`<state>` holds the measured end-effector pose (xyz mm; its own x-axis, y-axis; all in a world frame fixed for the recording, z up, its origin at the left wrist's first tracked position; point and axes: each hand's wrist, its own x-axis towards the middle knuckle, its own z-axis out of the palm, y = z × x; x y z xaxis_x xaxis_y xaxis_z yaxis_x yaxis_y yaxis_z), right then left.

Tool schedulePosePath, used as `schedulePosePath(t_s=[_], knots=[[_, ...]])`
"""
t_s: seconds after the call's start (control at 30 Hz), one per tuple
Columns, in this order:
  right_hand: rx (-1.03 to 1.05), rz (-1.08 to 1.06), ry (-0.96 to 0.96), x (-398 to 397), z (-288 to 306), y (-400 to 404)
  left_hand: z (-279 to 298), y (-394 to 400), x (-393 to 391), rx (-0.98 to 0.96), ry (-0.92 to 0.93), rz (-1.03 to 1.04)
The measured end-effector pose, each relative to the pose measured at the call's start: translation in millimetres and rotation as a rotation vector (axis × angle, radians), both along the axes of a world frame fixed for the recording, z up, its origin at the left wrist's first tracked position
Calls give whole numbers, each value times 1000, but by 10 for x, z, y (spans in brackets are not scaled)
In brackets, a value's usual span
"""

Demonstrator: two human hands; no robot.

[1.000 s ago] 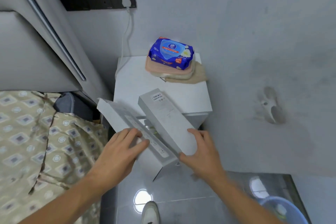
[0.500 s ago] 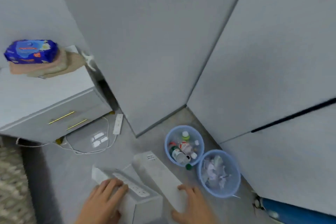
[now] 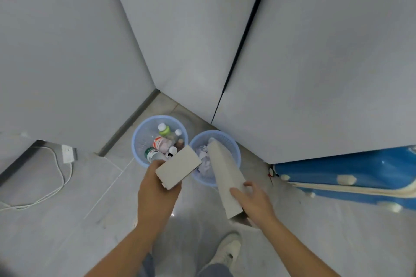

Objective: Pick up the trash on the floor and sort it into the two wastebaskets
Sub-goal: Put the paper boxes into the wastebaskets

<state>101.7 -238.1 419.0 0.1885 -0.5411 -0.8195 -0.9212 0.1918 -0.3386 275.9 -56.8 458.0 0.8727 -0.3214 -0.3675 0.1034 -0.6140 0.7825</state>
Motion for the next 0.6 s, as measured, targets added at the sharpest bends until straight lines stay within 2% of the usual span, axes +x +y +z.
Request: schedulePosePath(t_s=[0.17, 0.43, 0.6], knots=[[23, -190, -22, 296, -494, -176, -781, -76, 94, -52, 11, -266], [126, -239, 16, 604, -1308, -468, -1798, -352, 318, 82, -412, -932], [246, -256, 22, 653, -1620, -603, -2251, -389, 541, 158, -440, -1121]])
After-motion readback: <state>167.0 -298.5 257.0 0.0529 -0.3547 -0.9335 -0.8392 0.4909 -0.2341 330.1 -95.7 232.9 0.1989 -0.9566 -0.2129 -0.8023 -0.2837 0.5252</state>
